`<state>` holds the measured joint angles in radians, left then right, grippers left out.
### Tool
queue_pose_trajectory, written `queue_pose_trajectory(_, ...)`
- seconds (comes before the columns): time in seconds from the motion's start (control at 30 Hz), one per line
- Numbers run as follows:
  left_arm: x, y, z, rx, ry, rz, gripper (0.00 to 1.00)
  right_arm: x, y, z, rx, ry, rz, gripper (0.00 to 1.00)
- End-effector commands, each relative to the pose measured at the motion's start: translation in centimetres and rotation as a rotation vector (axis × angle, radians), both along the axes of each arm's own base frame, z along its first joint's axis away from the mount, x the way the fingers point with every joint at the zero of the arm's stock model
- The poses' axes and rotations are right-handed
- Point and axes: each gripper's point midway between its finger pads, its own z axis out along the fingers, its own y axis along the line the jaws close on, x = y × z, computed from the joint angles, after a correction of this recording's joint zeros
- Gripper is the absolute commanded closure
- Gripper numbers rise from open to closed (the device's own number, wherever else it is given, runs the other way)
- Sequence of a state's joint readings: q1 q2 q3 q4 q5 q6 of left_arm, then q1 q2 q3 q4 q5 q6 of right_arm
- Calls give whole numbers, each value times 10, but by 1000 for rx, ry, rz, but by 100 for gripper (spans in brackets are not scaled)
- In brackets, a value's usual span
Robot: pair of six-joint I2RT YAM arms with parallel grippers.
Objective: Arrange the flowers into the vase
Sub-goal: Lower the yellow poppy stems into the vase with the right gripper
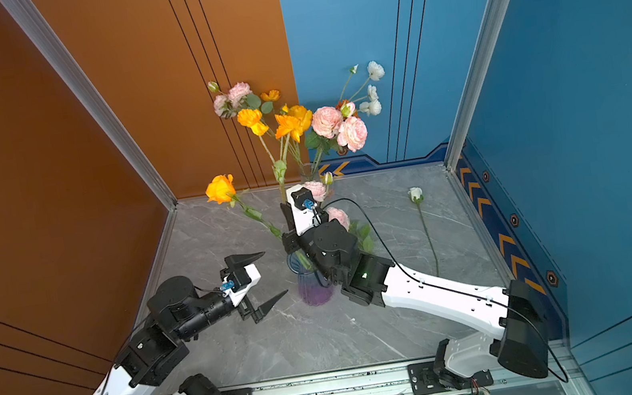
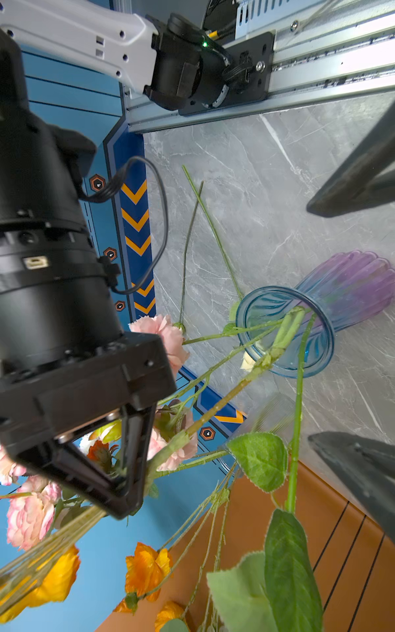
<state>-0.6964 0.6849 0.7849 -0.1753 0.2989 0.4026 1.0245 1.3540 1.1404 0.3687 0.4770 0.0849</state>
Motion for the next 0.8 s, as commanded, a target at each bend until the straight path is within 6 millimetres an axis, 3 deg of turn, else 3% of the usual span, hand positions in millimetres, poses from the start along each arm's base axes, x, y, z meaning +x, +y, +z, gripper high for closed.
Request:
queue_pose_trajectory(0.0,-2,-2,-4,0,23,-21,2,3,-8,-13,42,30,-39,100)
queue_pose_trajectory(0.4,-1,-4,-6,0,35,-25,2,5,0,-70,-64,119,-53,99)
queue_pose_trajectory(0.77,-2,-4,-5,-4,37,-34,2,3,6,-103,-130,179,-57,96)
